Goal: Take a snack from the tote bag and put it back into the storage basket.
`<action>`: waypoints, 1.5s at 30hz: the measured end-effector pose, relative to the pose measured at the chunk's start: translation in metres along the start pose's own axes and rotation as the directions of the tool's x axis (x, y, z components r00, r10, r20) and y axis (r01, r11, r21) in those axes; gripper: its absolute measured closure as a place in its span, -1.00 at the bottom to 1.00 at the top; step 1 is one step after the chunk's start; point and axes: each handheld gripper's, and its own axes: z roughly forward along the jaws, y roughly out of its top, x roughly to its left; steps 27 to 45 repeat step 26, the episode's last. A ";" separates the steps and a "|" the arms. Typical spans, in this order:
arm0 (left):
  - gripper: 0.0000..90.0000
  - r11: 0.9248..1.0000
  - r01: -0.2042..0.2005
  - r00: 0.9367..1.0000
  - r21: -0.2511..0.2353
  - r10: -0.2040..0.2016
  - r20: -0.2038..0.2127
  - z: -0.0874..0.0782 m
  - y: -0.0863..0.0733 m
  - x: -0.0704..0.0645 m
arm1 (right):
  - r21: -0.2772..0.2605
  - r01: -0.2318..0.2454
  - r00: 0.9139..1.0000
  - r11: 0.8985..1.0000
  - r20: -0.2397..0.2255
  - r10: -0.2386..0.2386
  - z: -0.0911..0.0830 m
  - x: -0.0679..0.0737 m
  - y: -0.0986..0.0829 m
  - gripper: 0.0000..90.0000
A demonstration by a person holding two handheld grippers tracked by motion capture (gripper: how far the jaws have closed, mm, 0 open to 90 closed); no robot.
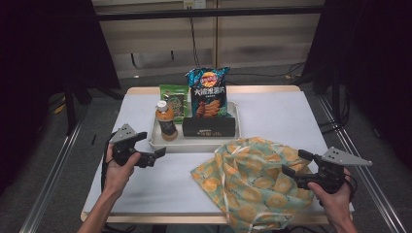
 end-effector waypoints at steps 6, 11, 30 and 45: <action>-0.94 1.000 0.002 1.000 -0.014 -0.003 -0.013 -0.015 -0.017 -0.012 | -0.010 -0.018 1.000 1.000 0.019 0.018 -0.005 0.000 -0.002 -0.72; -0.94 0.997 0.057 0.998 -0.046 -0.059 -0.036 -0.022 -0.028 -0.016 | 0.008 -0.011 1.000 1.000 0.019 0.011 -0.003 0.002 -0.004 -0.72; -0.94 0.998 0.040 0.999 -0.052 -0.041 -0.028 -0.043 -0.055 -0.030 | 0.024 -0.014 1.000 1.000 0.017 0.013 0.001 0.000 -0.005 -0.72; -0.94 0.998 0.040 0.999 -0.052 -0.041 -0.028 -0.043 -0.055 -0.030 | 0.024 -0.014 1.000 1.000 0.017 0.013 0.001 0.000 -0.005 -0.72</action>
